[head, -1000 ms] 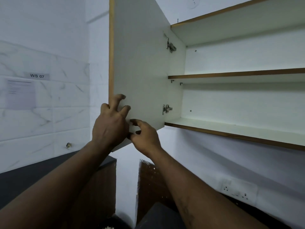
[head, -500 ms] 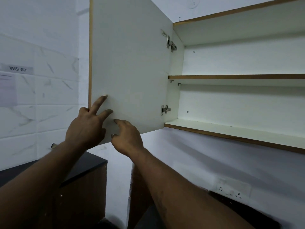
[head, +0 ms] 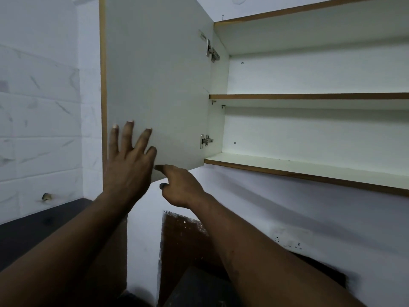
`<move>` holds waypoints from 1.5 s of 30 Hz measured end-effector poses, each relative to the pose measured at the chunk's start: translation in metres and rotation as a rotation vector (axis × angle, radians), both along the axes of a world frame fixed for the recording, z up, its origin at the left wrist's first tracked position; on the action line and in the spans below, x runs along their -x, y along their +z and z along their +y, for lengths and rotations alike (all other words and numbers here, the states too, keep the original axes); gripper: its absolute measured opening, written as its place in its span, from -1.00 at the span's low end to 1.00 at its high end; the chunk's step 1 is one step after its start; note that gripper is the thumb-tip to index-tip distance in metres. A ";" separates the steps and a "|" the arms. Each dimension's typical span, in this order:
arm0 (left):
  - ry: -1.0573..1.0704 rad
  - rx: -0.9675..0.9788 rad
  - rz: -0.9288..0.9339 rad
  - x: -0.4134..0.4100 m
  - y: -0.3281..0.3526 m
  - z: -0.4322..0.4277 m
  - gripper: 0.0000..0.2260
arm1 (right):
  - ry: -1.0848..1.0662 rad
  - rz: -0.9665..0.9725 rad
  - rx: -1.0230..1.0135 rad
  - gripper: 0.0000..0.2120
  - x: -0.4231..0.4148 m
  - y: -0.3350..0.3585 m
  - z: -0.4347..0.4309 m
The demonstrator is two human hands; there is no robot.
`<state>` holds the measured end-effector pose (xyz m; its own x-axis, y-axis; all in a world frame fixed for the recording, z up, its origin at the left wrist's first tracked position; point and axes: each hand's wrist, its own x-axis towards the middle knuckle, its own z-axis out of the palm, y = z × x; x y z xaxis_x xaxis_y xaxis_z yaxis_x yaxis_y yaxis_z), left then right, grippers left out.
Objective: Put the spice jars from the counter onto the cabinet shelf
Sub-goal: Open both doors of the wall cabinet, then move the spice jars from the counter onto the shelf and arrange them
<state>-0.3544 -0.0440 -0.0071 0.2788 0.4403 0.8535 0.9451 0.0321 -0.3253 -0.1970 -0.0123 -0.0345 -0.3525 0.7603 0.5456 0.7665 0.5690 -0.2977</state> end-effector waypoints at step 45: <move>-0.912 1.264 0.309 -0.368 -0.307 -0.087 -0.44 | -1.061 0.107 0.650 -0.57 -0.330 -0.291 -0.248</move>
